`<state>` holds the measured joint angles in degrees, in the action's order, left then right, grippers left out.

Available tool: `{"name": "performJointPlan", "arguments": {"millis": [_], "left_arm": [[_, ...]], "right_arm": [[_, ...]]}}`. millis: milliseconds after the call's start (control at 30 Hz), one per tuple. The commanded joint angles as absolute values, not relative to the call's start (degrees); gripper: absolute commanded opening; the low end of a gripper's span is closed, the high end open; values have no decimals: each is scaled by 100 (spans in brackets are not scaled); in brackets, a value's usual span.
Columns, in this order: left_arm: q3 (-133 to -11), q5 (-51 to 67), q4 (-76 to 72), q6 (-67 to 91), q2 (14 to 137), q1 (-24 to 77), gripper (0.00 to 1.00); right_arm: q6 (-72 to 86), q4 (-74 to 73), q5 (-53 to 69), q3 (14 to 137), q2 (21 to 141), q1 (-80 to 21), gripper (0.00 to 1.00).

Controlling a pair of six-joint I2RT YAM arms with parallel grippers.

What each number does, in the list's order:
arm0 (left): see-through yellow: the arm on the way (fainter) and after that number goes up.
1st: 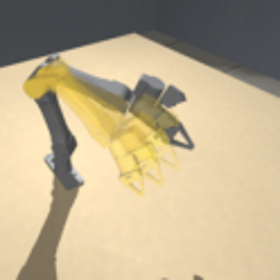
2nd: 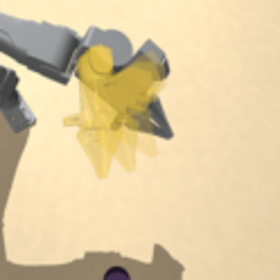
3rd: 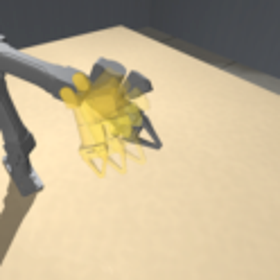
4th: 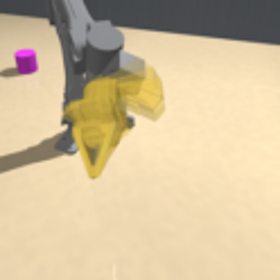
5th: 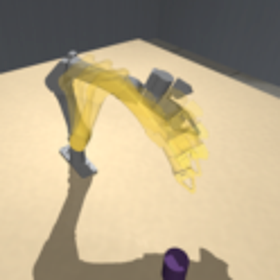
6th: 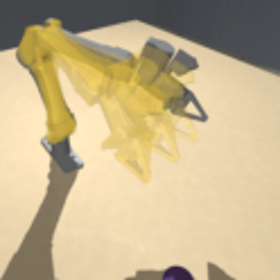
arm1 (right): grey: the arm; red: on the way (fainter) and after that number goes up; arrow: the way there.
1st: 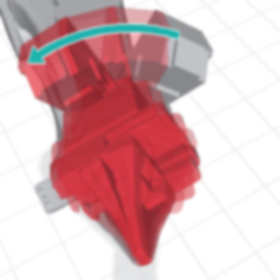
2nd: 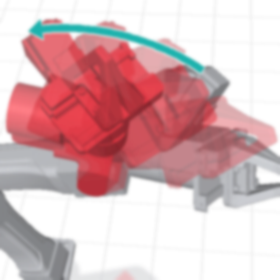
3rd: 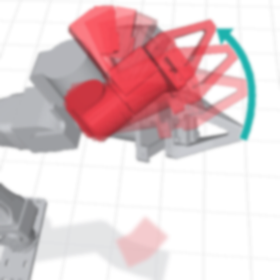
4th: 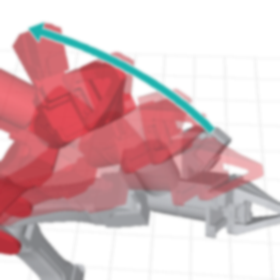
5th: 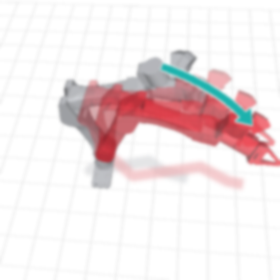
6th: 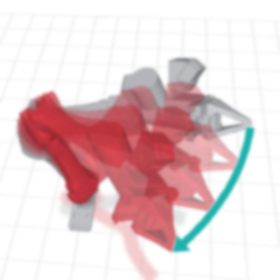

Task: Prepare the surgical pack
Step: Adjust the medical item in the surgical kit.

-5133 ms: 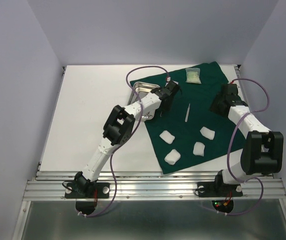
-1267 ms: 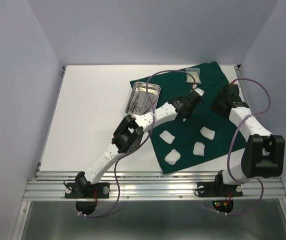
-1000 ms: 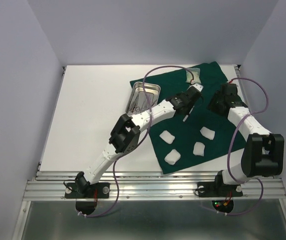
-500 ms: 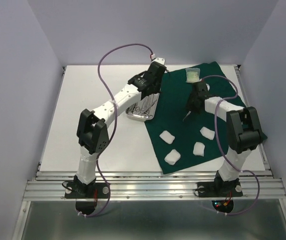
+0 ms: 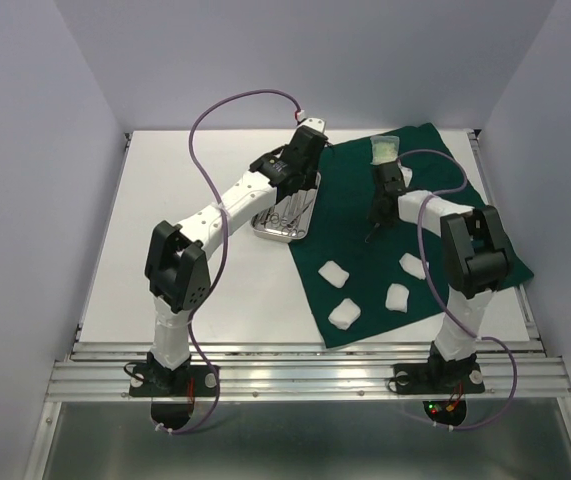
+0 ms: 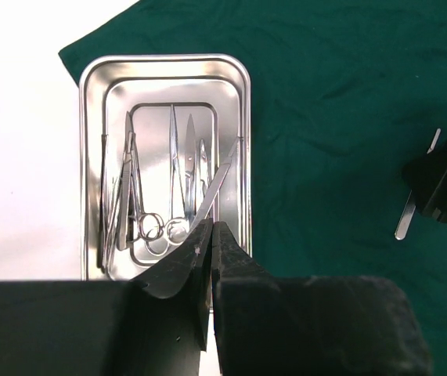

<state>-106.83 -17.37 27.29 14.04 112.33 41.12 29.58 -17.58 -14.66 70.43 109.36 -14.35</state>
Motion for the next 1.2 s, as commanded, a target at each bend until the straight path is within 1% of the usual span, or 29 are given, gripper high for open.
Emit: {"name": "performJointPlan", "arguments": {"millis": [0,133,167,200,233,300,567,900,1167], "left_arm": [[-10565,-1767,2593,1441,11048,4122,14],[-10459,-1775,2558,1441,10925,4122,14],[-10433,-1775,2540,1441,10907,4122,14],[-10398,-1775,2531,1450,10881,4122,14],[-10380,-1775,2523,1441,10872,4113,14],[-10389,-1775,2522,1433,10881,4113,14],[-10450,-1793,2540,1415,10872,4104,14],[-10397,-1846,2540,1433,10811,4043,14],[-10380,-1828,2558,1441,10793,4034,14]], "right_arm": [[3041,-1916,-1906,7338,11293,-1591,36],[3067,-2083,-2092,7497,11408,-1652,26],[3076,-2083,-2118,7480,11382,-1652,22],[3076,-2083,-2136,7471,11356,-1652,20],[3094,-2083,-2144,7453,11295,-1652,14],[3094,-2066,-2153,7427,11206,-1705,11],[3085,-1934,-1995,7392,10846,-1819,6],[3129,-1881,-1855,7462,10705,-1978,6],[3278,-1705,-1468,7760,11003,-2337,6]]}}
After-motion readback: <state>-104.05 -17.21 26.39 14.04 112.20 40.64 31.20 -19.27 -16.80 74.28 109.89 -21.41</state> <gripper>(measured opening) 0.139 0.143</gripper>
